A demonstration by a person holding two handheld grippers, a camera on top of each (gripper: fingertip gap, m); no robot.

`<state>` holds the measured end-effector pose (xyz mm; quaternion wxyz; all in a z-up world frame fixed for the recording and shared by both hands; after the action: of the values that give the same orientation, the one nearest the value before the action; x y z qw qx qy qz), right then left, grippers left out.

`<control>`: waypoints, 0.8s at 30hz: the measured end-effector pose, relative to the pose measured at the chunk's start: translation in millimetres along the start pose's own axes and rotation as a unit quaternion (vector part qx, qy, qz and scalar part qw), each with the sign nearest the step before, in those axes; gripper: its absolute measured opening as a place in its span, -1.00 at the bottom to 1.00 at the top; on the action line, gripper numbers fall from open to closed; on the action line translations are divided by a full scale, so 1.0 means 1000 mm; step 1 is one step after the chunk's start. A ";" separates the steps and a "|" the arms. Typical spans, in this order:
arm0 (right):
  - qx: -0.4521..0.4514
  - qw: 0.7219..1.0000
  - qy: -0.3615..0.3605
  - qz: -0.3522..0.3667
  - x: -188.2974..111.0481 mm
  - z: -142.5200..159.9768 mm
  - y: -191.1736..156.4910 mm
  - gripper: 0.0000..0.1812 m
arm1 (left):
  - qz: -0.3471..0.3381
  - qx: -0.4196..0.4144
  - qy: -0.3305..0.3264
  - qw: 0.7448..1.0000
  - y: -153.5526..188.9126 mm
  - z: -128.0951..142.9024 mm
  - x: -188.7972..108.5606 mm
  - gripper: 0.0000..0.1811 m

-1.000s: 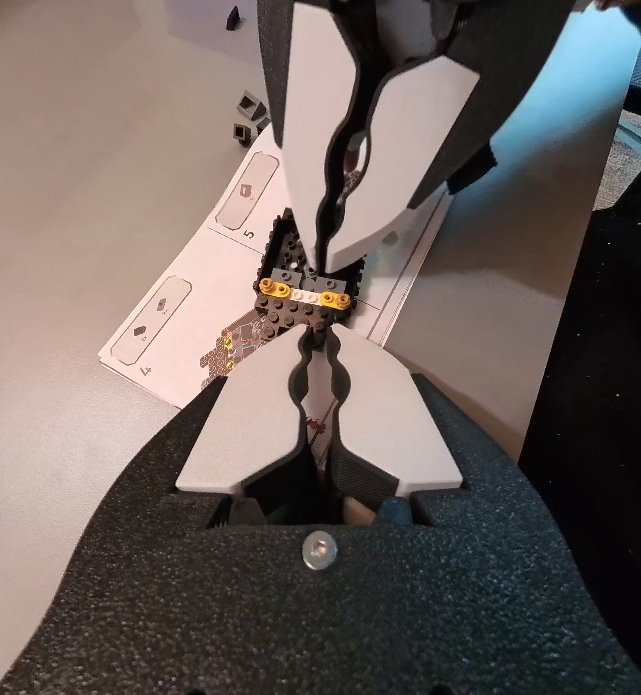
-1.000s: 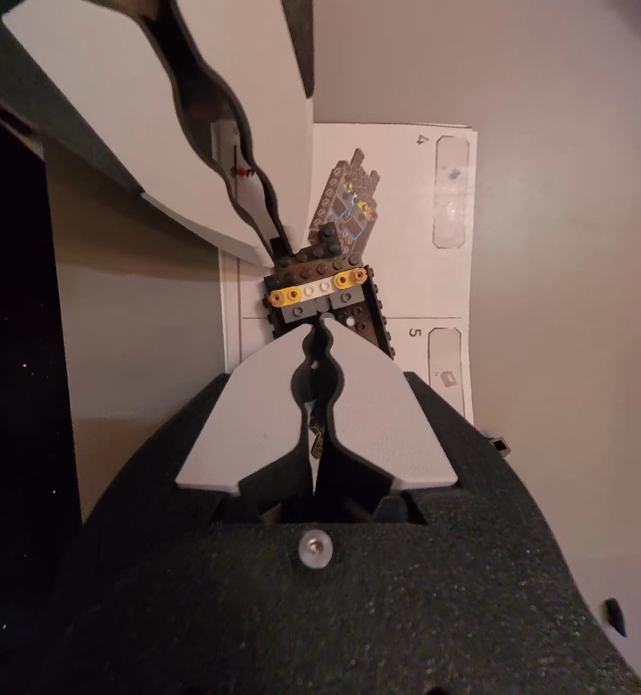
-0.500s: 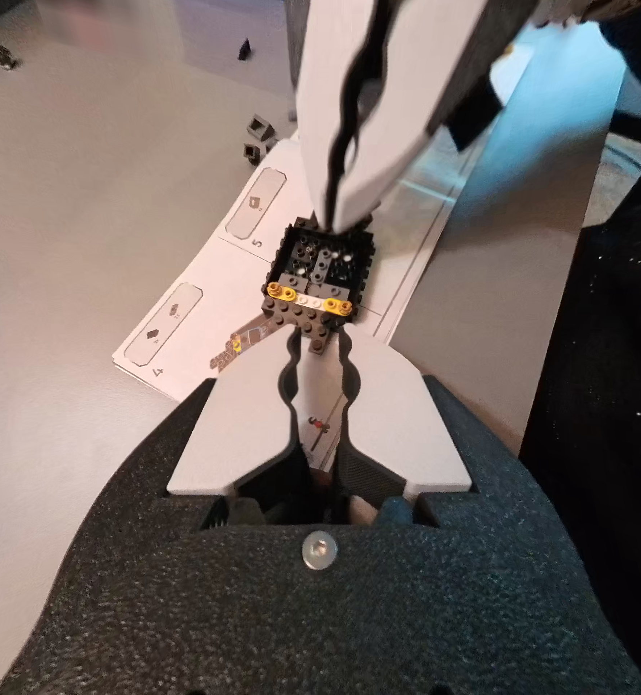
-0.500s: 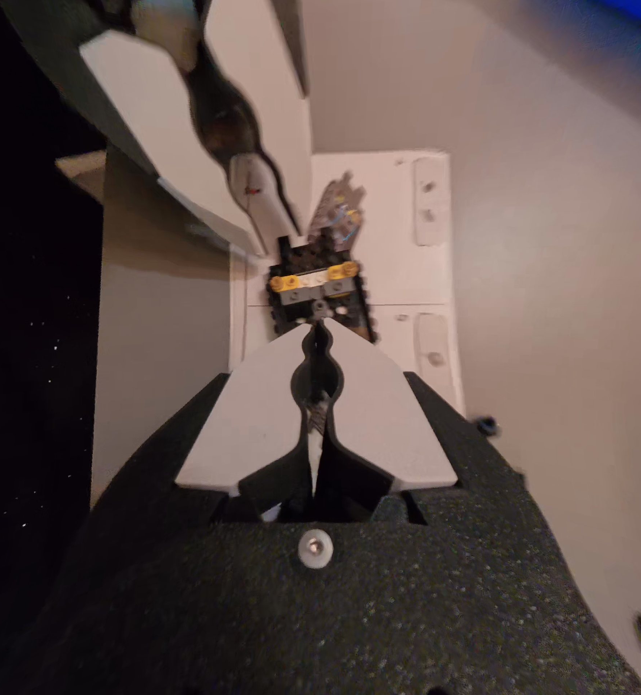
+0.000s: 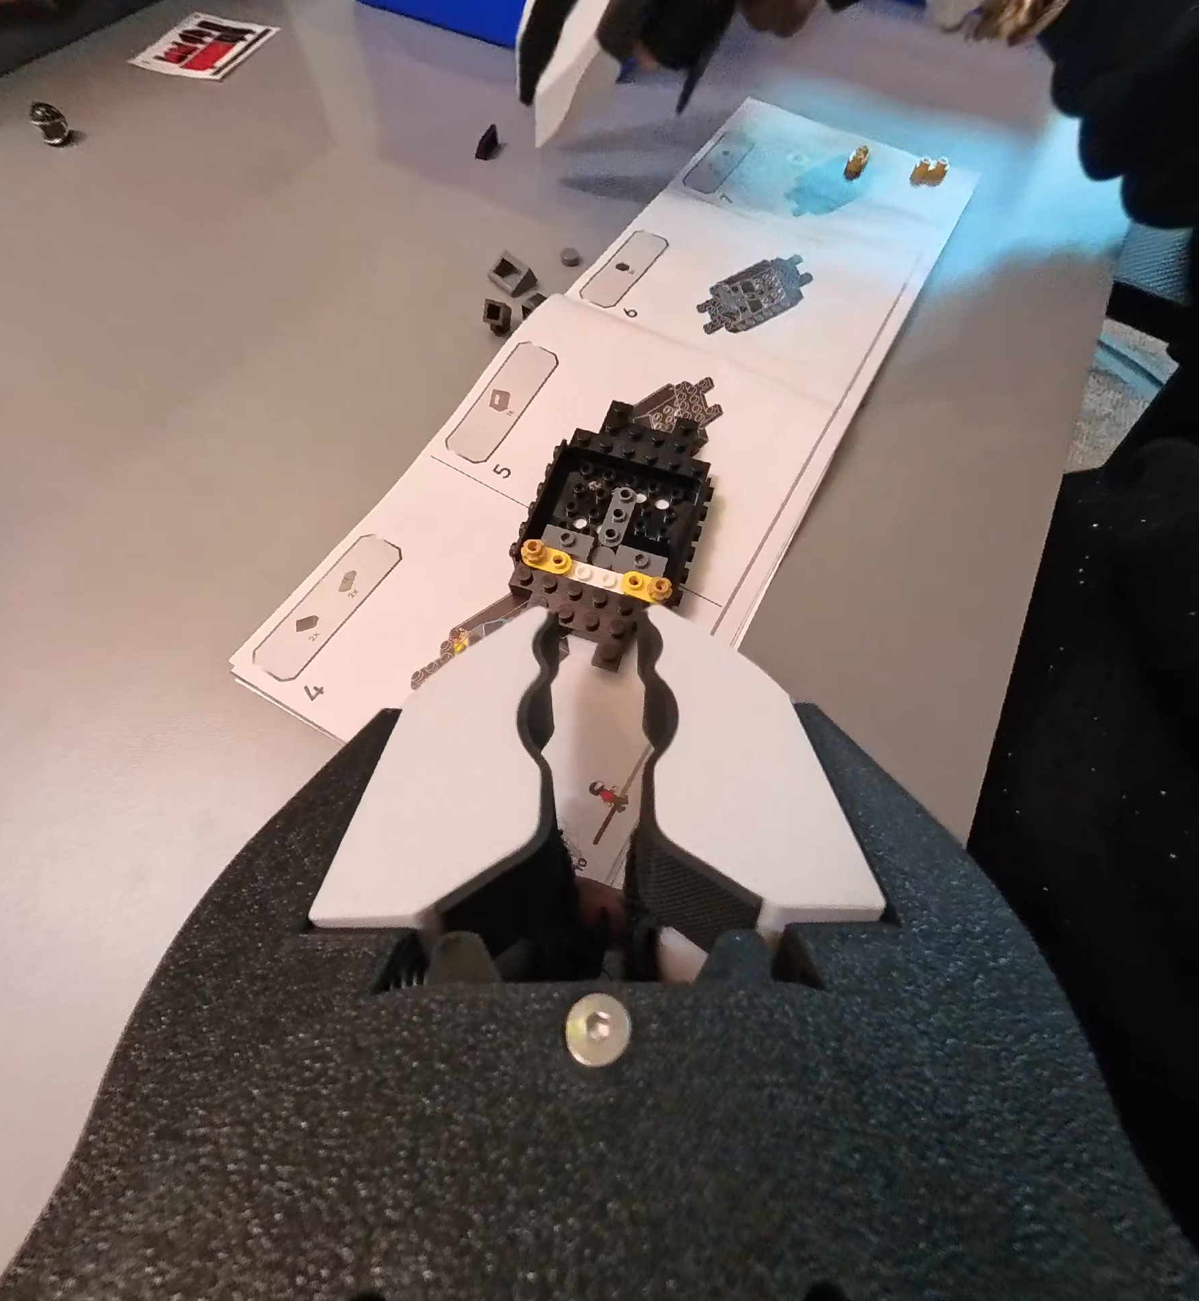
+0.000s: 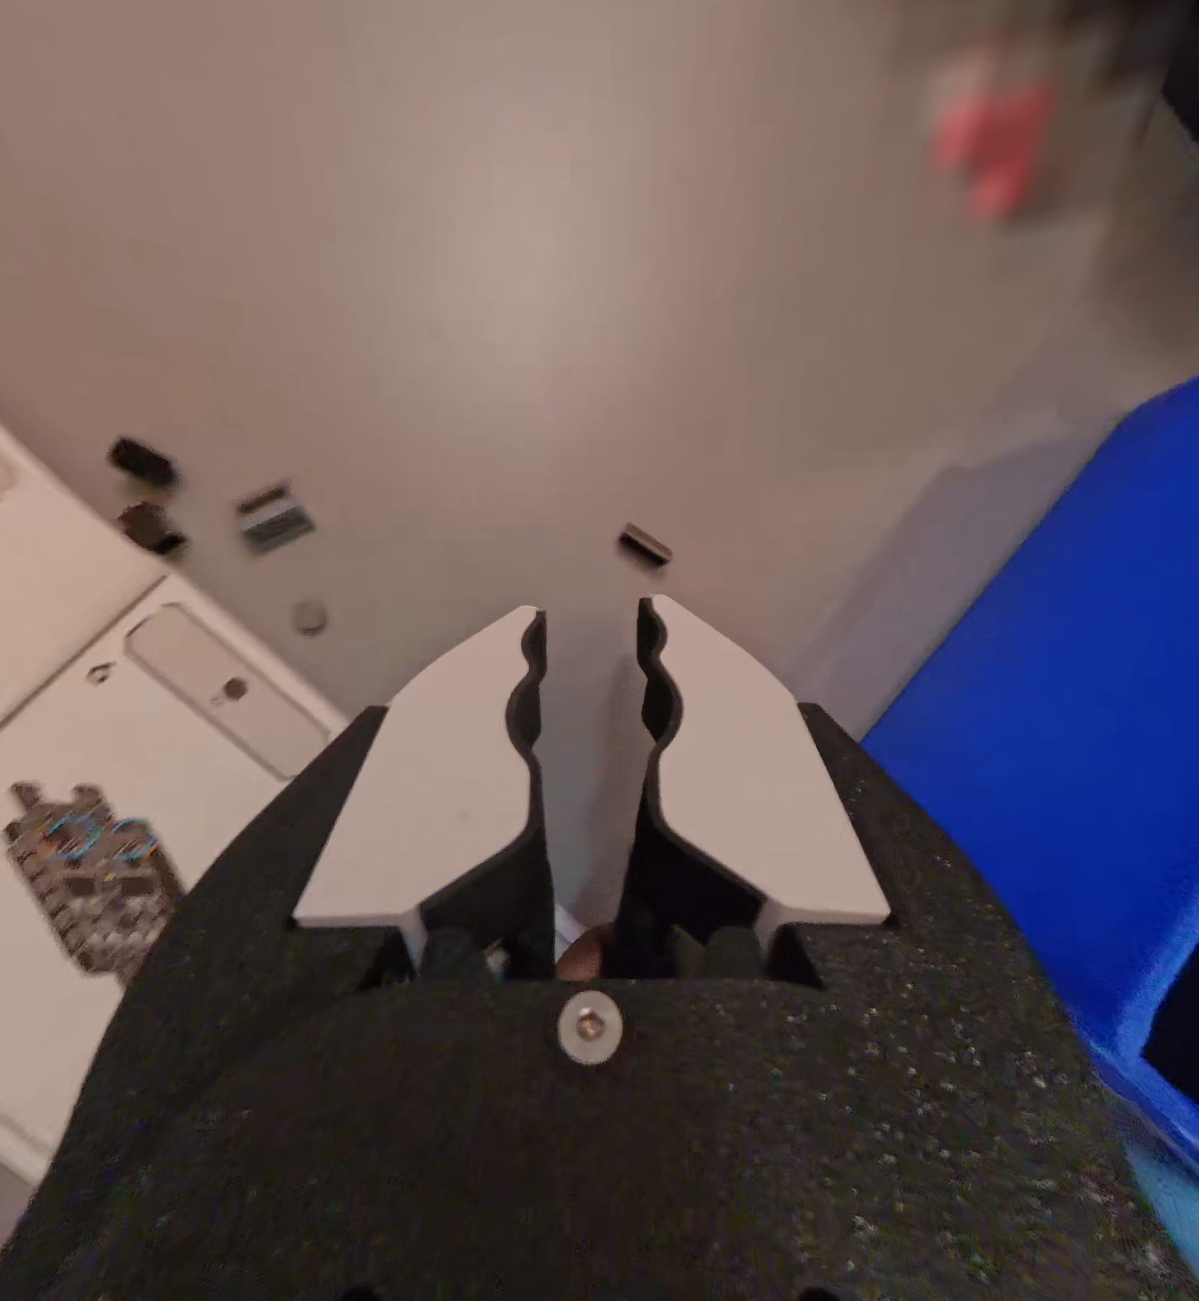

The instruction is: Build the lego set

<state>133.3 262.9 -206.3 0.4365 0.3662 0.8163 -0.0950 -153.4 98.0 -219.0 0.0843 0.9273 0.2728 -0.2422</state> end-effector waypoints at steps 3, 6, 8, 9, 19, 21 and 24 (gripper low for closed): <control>0.031 0.999 0.009 0.015 0.009 -0.001 0.008 -0.73 | 0.000 0.004 -0.001 1.000 0.001 0.000 0.000 -0.77; 0.063 0.998 0.005 0.008 0.015 -0.002 0.010 -0.72 | 0.000 0.002 0.001 1.000 0.000 0.000 0.000 -0.77; 0.081 0.997 0.007 0.005 0.020 -0.004 0.012 -0.67 | 0.001 0.001 0.002 1.000 0.000 0.000 0.000 -0.77; 0.086 0.996 0.007 0.002 0.022 -0.005 0.013 -0.67 | 0.001 0.000 0.002 1.000 0.000 0.000 0.000 -0.77; 0.070 0.989 0.074 -0.103 0.015 -0.015 -0.006 -0.95 | -0.005 -0.007 0.022 1.000 -0.003 -0.001 -0.004 -0.76; 0.075 0.966 0.140 -0.202 0.002 -0.028 -0.031 -0.95 | -0.019 0.000 0.040 0.999 -0.004 -0.002 -0.006 -0.73; 0.061 0.857 0.274 -0.433 -0.026 -0.048 -0.085 -0.95 | -0.018 -0.008 0.098 0.995 -0.005 -0.008 -0.011 -0.74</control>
<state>53.7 211.8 -170.7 0.0869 0.0131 0.9716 -0.2199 -161.0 98.8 -206.3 0.0609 0.9407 0.2982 -0.1497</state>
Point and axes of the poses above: each gripper's, where its closed fingertips meet, x out along the fingers, z out of its underside, y = z × x across the jaws, the point moved 9 cm from there along -x, back along the fingers, and after that the axes turned 4 degrees about y, right-handed, at the moved point
